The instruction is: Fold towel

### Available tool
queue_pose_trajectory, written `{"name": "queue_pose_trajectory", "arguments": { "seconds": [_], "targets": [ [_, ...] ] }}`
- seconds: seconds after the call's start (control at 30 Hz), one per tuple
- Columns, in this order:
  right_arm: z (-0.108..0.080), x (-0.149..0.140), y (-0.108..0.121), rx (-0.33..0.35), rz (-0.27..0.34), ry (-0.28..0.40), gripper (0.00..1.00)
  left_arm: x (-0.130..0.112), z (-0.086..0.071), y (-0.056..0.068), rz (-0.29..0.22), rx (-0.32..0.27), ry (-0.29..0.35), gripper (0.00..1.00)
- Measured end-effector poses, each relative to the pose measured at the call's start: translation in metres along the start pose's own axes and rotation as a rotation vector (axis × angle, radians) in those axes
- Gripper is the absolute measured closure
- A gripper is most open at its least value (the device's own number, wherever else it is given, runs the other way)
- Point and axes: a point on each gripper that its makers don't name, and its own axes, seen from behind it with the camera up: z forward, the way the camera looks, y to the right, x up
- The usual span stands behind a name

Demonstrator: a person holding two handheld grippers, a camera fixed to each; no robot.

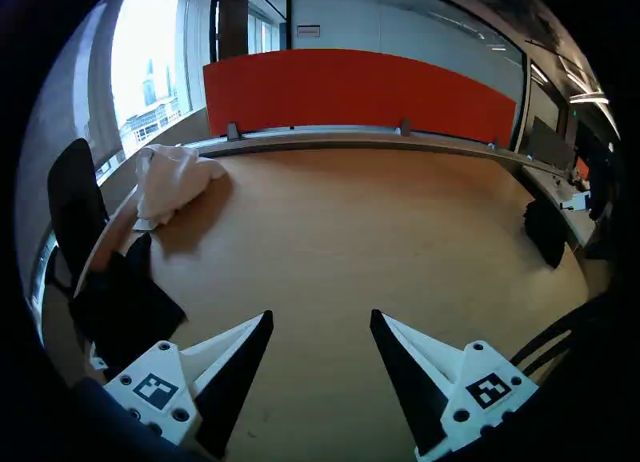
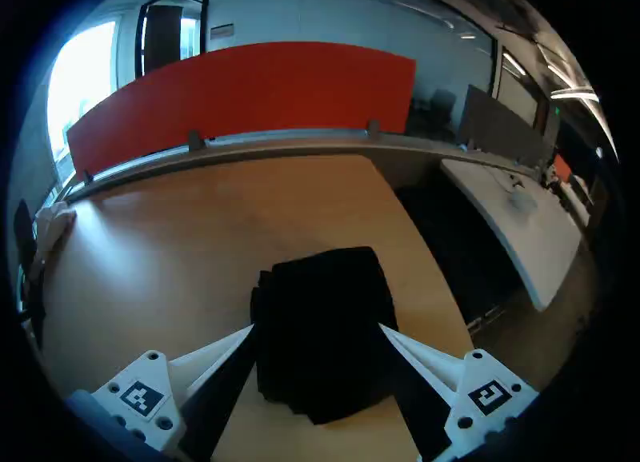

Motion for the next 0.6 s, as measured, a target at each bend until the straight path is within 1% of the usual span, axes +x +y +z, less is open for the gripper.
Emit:
{"name": "queue_pose_trajectory", "arguments": {
  "seconds": [0.2, 0.37, 0.6],
  "targets": [
    [-0.008, 0.019, -0.008, -0.006, -0.004, 0.102, 0.0, 0.013, 0.003, -0.008, 0.005, 0.013, 0.023, 0.1],
    [-0.017, 0.036, -0.017, 0.002, -0.008, 0.198, 0.0, 0.024, 0.006, -0.013, 0.013, 0.02, 0.043, 0.1],
    [-0.039, 0.062, -0.036, 0.024, -0.029, 0.343, 0.0, 0.04, 0.01, -0.021, 0.022, 0.032, 0.075, 0.1]
  ]
}}
